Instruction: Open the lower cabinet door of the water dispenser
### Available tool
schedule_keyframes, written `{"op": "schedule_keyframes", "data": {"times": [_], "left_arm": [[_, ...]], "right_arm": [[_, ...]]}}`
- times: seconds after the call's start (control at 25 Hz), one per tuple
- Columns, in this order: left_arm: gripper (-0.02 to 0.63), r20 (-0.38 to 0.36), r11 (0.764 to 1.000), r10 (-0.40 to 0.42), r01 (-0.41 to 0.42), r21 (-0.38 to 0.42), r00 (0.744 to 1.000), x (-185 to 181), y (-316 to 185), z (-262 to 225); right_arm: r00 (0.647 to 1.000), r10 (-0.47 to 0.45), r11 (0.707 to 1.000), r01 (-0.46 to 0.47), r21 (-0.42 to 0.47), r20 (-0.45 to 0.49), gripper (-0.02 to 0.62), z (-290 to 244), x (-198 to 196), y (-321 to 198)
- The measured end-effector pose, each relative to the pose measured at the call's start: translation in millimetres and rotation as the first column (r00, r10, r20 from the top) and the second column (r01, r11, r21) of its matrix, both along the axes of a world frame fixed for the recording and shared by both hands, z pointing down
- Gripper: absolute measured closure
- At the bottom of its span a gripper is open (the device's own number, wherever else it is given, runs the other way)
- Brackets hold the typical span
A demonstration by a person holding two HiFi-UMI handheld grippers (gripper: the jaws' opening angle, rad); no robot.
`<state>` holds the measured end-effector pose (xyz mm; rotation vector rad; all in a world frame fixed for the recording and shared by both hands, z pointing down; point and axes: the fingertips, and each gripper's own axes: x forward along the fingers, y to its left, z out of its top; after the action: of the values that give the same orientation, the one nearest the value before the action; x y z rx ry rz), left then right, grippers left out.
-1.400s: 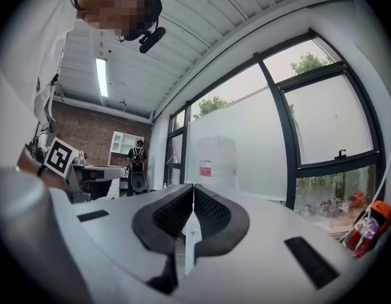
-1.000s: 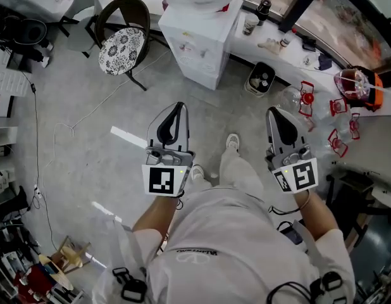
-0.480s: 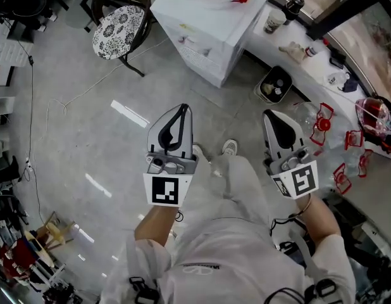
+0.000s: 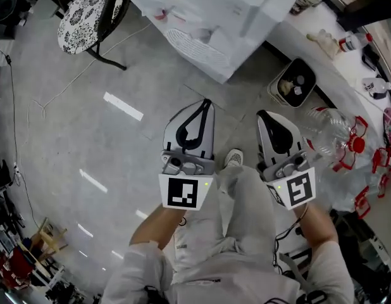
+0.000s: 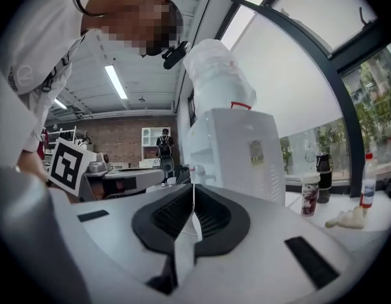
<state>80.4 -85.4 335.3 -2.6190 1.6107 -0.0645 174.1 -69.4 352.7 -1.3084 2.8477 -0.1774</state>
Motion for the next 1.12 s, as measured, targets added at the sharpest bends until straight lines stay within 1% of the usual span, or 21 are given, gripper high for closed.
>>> {"op": "schedule_keyframes", "data": {"times": [0.2, 0.36, 0.56, 0.76, 0.8, 0.88, 0.96, 1.12], "left_arm": [[0.600, 0.011, 0.998, 0.060, -0.060, 0.010, 0.998, 10.9, -26.4, 99.5], [0.600, 0.018, 0.994, 0.108, -0.108, -0.012, 0.994, 12.7, -35.3, 167.2], [0.600, 0.008, 0.991, 0.131, -0.131, -0.021, 0.991, 5.1, -47.5, 228.2], [0.600, 0.014, 0.988, 0.154, -0.154, -0.018, 0.988, 1.7, -57.1, 272.0], [0.600, 0.015, 0.987, 0.160, -0.159, -0.016, 0.987, 2.4, -59.0, 277.9], [0.600, 0.015, 0.986, 0.164, -0.164, -0.009, 0.986, 1.7, -63.1, 284.1], [0.600, 0.014, 0.987, 0.161, -0.161, 0.006, 0.987, -0.7, -66.0, 284.9], [0.600, 0.013, 0.985, 0.172, -0.173, 0.020, 0.985, 1.4, -66.4, 286.7]], "right_arm": [[1.000, -0.010, 1.000, 0.010, 0.014, 0.003, 0.578, 103.9, -13.9, -24.7], [1.000, -0.009, 1.000, 0.009, 0.027, 0.003, 0.578, 171.8, -19.5, -37.2], [1.000, -0.024, 1.000, 0.024, 0.001, -0.003, 0.577, 246.3, -27.0, -51.9], [0.999, -0.048, 0.999, 0.048, -0.004, 0.023, 0.574, 285.4, -38.1, -63.5], [0.998, -0.050, 0.999, 0.050, -0.002, 0.024, 0.558, 291.2, -37.9, -65.2], [0.999, -0.050, 0.999, 0.050, 0.001, 0.020, 0.485, 301.7, -35.6, -68.9], [0.999, -0.051, 0.999, 0.051, 0.006, 0.010, 0.436, 311.3, -33.6, -72.3], [0.999, -0.051, 0.999, 0.051, 0.006, -0.019, 0.387, 329.8, -32.4, -81.9]]}}
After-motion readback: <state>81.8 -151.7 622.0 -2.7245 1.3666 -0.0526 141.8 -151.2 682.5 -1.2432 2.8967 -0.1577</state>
